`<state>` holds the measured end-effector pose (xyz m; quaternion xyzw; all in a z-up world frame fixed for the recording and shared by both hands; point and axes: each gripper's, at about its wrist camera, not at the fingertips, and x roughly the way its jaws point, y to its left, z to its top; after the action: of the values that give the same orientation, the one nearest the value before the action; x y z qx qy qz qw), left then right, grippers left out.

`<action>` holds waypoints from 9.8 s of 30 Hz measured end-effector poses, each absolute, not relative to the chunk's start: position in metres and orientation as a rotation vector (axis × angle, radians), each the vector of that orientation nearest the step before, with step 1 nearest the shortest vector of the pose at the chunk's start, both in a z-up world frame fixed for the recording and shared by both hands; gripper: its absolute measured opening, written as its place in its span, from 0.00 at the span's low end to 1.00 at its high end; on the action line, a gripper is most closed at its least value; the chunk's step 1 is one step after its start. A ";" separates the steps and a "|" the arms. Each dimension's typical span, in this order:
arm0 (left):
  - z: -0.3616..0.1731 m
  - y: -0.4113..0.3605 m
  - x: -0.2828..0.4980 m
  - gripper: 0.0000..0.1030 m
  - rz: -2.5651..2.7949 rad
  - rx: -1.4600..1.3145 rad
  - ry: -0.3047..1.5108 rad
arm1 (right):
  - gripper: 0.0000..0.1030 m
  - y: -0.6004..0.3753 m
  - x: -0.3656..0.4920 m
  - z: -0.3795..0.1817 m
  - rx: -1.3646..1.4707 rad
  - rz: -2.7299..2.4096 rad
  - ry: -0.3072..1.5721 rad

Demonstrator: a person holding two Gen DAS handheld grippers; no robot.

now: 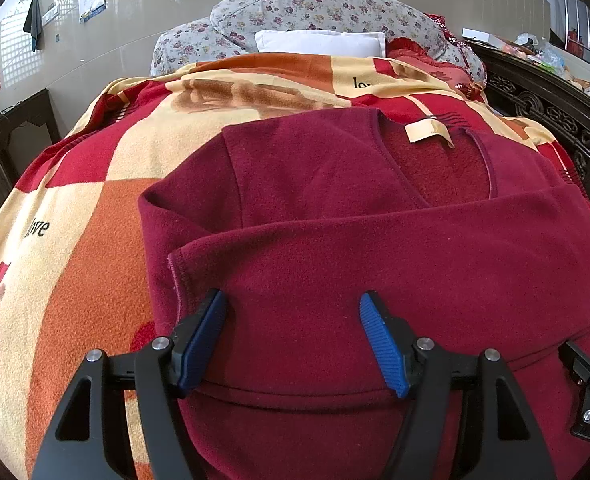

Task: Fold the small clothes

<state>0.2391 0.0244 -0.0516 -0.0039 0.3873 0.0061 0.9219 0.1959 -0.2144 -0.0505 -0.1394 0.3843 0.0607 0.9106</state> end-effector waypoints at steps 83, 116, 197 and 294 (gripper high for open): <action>-0.050 -0.014 0.069 0.80 -0.182 -0.102 0.827 | 0.91 -0.306 -0.021 -0.026 0.047 -0.288 0.811; -0.051 -0.010 0.069 0.80 -0.183 -0.112 0.827 | 0.91 -0.306 -0.023 -0.026 0.061 -0.277 0.810; -0.051 -0.007 0.070 0.80 -0.185 -0.118 0.830 | 0.91 -0.304 -0.023 -0.022 0.065 -0.271 0.796; -0.037 -0.123 -0.028 0.84 -0.079 0.158 0.868 | 0.91 -0.312 -0.027 -0.021 0.031 -0.339 0.768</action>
<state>-0.0278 -0.1226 -0.0368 0.0763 0.4201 -0.0380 0.9035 -0.0269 -0.3118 -0.0215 0.0150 0.3729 -0.1645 0.9130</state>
